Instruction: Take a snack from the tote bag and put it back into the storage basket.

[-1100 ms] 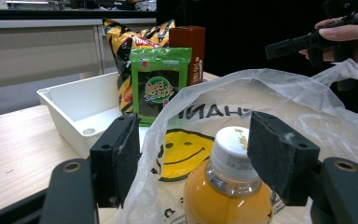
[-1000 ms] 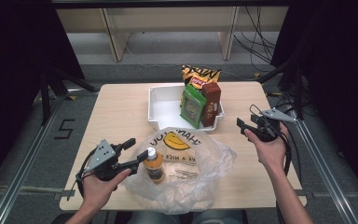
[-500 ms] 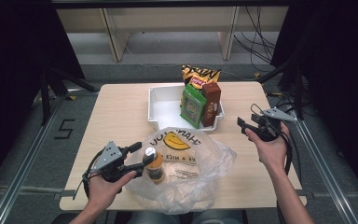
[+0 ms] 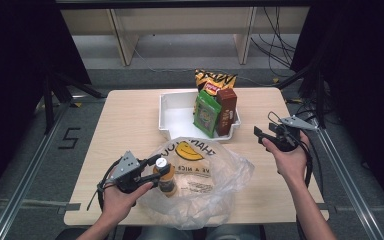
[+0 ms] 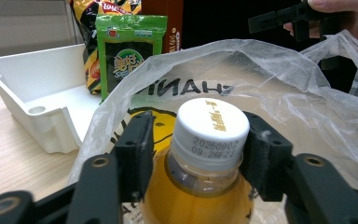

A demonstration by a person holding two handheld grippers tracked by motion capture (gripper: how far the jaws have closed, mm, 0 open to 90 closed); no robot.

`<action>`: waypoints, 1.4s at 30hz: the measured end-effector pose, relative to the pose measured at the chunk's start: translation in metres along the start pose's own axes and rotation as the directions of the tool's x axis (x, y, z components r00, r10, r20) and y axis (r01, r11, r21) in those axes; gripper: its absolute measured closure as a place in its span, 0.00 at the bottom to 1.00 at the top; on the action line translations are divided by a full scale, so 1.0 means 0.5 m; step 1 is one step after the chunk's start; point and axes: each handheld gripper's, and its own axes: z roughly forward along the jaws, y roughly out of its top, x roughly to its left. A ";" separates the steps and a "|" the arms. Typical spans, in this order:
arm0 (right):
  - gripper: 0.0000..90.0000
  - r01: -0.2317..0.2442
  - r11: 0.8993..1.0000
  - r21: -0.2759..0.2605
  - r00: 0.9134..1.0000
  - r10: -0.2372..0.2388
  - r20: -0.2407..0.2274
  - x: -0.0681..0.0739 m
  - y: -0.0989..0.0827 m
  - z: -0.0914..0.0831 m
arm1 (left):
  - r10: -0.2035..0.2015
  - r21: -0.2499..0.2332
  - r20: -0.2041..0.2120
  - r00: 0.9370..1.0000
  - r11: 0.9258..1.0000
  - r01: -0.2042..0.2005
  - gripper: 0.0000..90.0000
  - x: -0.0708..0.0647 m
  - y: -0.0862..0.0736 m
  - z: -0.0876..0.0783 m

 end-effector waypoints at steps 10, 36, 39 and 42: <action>0.44 -0.008 1.000 0.004 1.000 0.008 0.013 -0.005 0.000 0.000 | 0.070 0.003 -0.012 0.997 0.998 -0.070 0.65 -0.009 0.005 -0.003; 0.44 0.027 1.000 0.001 1.000 -0.027 -0.003 -0.013 0.001 0.000 | 0.058 -0.069 0.043 0.997 0.996 -0.055 0.65 -0.017 0.078 0.009; 0.44 0.035 0.999 -0.013 0.999 -0.035 -0.003 -0.014 -0.001 0.002 | 0.060 -0.076 0.047 0.997 0.996 -0.056 0.65 -0.014 0.089 0.011; 0.44 -0.018 1.000 -0.007 1.000 0.018 -0.001 -0.006 -0.001 -0.001 | 0.065 -0.082 0.054 0.996 0.995 -0.060 0.65 -0.014 0.100 0.014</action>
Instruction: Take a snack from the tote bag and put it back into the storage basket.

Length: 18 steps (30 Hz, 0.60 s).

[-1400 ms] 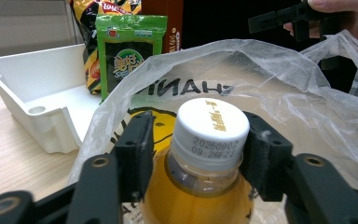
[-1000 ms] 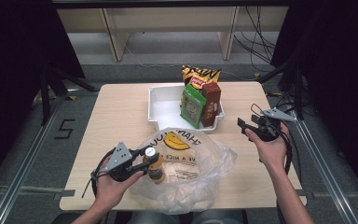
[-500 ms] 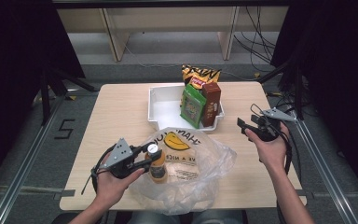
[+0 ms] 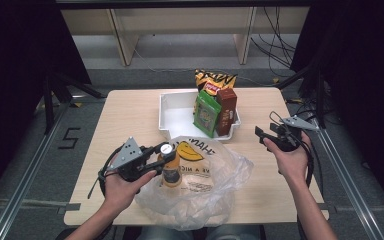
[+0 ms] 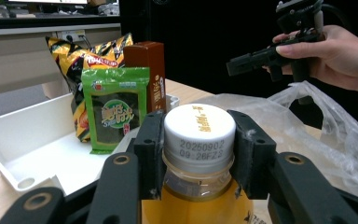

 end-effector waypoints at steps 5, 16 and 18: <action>0.44 0.052 0.999 0.008 0.998 -0.052 0.020 -0.008 0.001 0.000 | 0.005 -0.001 0.011 1.000 1.000 -0.005 0.65 0.003 0.017 0.007; 0.44 0.038 0.999 0.008 0.999 -0.038 0.006 -0.003 -0.002 0.001 | 0.036 -0.011 0.010 0.999 0.999 -0.036 0.65 0.014 0.055 0.017; 0.44 0.042 0.999 0.009 0.999 -0.042 0.010 -0.005 -0.001 0.000 | 0.036 -0.016 0.012 0.999 0.999 -0.036 0.65 0.014 0.060 0.019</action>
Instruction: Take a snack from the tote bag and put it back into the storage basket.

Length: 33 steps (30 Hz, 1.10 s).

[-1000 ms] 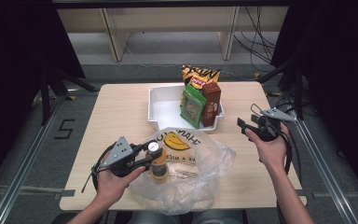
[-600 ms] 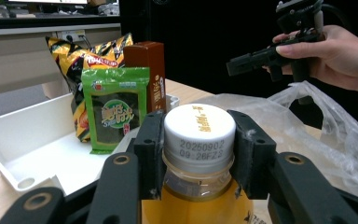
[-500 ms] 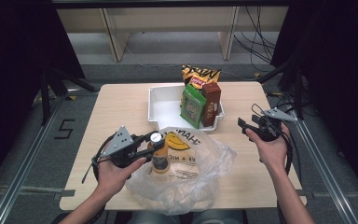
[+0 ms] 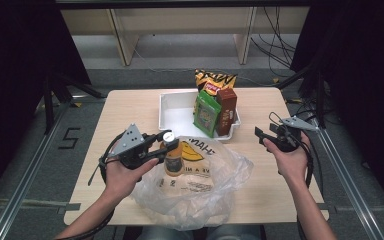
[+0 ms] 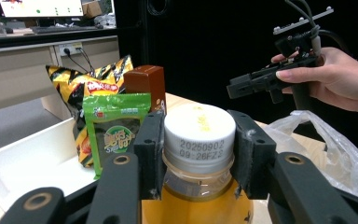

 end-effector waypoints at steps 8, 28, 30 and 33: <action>0.44 -0.037 0.999 -0.004 0.999 0.037 -0.005 0.004 -0.001 -0.002 | 0.007 -0.018 -0.002 1.000 1.000 -0.007 0.65 0.006 0.016 0.004; 0.44 0.007 1.000 -0.014 1.000 -0.007 0.011 -0.004 -0.001 -0.006 | 0.012 -0.053 -0.003 1.000 0.998 -0.012 0.65 0.016 0.057 0.017; 0.44 -0.029 0.999 -0.013 1.000 0.029 -0.006 -0.001 -0.002 -0.007 | 0.014 -0.056 -0.001 1.000 0.998 -0.015 0.65 0.016 0.059 0.018; 0.44 -0.028 1.000 -0.013 1.000 0.028 -0.006 -0.001 -0.002 -0.007 | 0.011 -0.060 -0.002 1.000 0.998 -0.011 0.65 0.018 0.061 0.019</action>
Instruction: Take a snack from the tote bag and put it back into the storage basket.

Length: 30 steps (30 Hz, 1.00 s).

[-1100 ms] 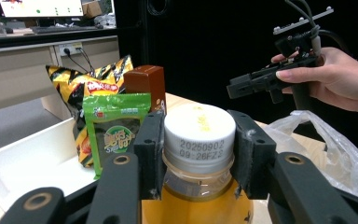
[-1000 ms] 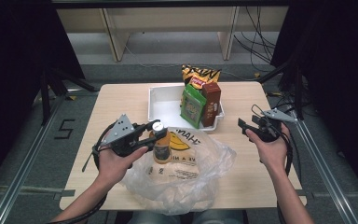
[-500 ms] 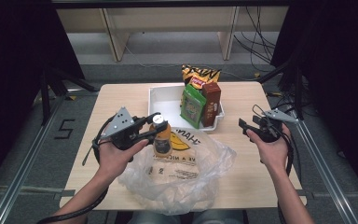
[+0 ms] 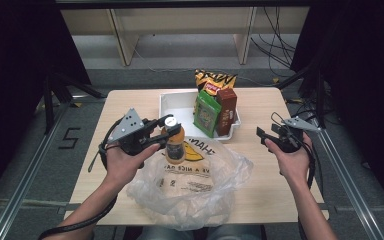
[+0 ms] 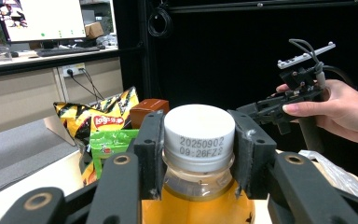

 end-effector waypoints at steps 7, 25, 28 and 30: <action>0.44 0.019 1.000 0.005 1.000 -0.019 0.010 -0.003 0.000 0.001 | -0.006 -0.001 -0.001 1.000 1.000 0.006 0.65 0.003 -0.002 0.003; 0.44 0.025 1.000 -0.006 1.000 -0.025 0.005 -0.005 0.000 0.001 | 0.009 -0.024 -0.013 1.000 1.000 -0.009 0.65 0.022 0.020 0.015; 0.44 0.000 1.000 0.006 1.000 0.000 0.013 -0.002 -0.002 0.001 | 0.006 -0.032 -0.016 1.000 0.999 -0.007 0.65 0.027 0.028 0.021; 0.44 0.021 1.000 -0.006 1.000 -0.021 0.001 -0.005 -0.002 0.004 | 0.007 -0.035 -0.017 1.000 0.999 -0.008 0.65 0.031 0.034 0.025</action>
